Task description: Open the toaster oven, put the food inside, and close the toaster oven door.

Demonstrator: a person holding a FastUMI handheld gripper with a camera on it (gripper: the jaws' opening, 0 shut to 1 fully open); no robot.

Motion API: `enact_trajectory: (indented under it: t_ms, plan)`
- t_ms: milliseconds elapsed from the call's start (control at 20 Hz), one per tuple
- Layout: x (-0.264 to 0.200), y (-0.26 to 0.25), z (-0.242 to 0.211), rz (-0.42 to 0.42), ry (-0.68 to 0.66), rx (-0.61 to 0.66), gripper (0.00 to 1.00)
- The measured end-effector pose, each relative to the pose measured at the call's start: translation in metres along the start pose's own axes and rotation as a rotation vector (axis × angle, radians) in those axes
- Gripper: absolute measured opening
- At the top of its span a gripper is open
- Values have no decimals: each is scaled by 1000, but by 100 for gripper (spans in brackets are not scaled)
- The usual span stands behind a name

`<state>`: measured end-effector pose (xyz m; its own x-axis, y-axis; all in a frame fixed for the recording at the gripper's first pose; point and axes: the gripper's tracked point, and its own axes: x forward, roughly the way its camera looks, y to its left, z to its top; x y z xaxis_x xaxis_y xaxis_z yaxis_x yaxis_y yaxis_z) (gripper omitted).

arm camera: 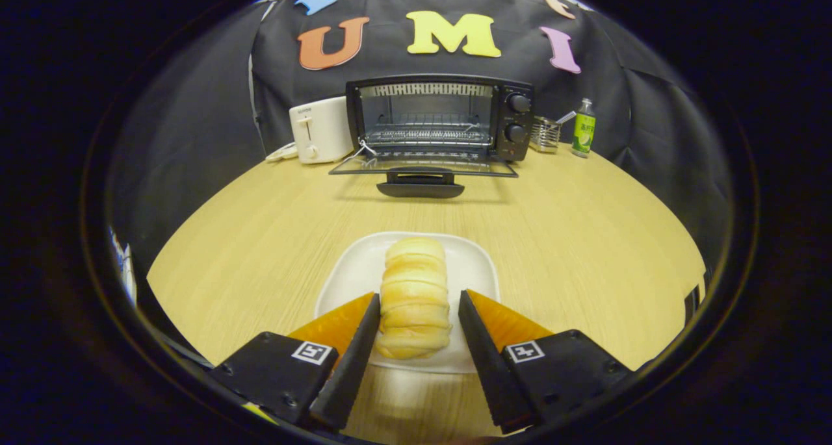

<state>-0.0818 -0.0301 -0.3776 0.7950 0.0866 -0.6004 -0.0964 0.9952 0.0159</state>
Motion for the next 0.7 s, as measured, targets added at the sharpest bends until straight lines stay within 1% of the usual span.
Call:
enact_trajectory:
  t_ms: [200, 250, 350, 450, 550, 700]
  plan:
    - [-3, -1, -2, 26, -5, 24, 68]
    - [-4, -1, -2, 44, -6, 44, 64]
    - [-8, 3, 5, 104, -24, 100, 60]
    - [-13, 4, 19, 148, -70, 153, 59]
    - [-20, 3, 39, 192, -143, 214, 58]
    - [-27, 11, 63, 292, -217, 292, 58]
